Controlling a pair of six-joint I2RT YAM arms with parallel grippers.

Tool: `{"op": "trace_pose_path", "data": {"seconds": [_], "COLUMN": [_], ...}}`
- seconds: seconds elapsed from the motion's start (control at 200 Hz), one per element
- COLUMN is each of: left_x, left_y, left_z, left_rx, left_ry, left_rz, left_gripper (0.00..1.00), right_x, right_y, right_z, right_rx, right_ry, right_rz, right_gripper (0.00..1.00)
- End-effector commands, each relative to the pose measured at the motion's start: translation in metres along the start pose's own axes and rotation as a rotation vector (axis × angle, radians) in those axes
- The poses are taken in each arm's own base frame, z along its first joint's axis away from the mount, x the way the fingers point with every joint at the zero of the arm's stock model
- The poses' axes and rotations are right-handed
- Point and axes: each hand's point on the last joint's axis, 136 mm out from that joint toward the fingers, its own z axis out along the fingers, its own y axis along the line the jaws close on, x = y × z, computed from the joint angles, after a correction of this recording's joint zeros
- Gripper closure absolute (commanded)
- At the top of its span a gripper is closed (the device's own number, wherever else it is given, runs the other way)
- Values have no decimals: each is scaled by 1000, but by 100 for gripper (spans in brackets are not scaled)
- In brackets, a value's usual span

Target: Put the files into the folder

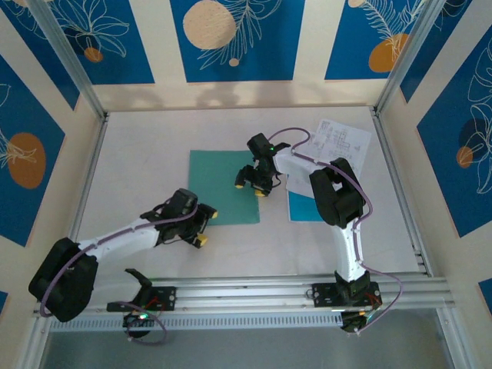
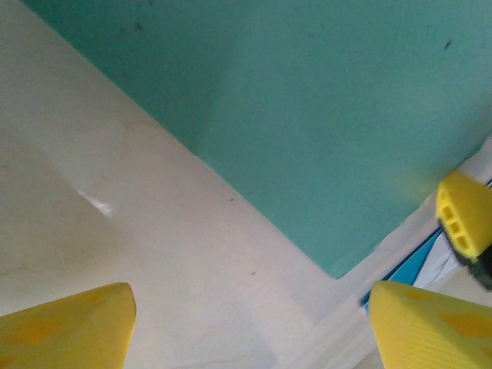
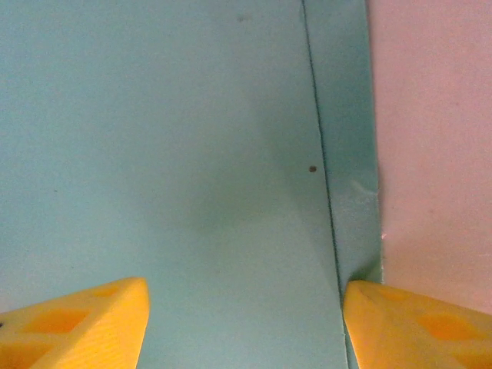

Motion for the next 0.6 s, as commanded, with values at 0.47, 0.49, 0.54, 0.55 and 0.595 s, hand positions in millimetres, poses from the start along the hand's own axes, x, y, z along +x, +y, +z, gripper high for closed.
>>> {"op": "trace_pose_path", "data": {"seconds": [0.47,0.49,0.54,0.55,0.595], "left_x": [-17,-18,-18,-18,-18], "left_y": [-29,-30,-31,-31,-31], "left_z": [31,31,33,33,34], "left_rx": [155,157,160,159,161], "left_ry": [-191,-195,-199,-200,-200], "left_rz": [-201,-201,-200,-200,-199], "left_gripper": [41,42,44,45,47], "right_x": [26,27,27,27,28], "right_y": [-35,-35,-37,-37,-38], "right_z": [12,12,13,12,13], "right_rx": [92,92,93,93,93], "right_ry": [91,91,93,93,97], "right_rz": [50,51,52,51,54], "right_gripper": [31,31,31,31,31]}}
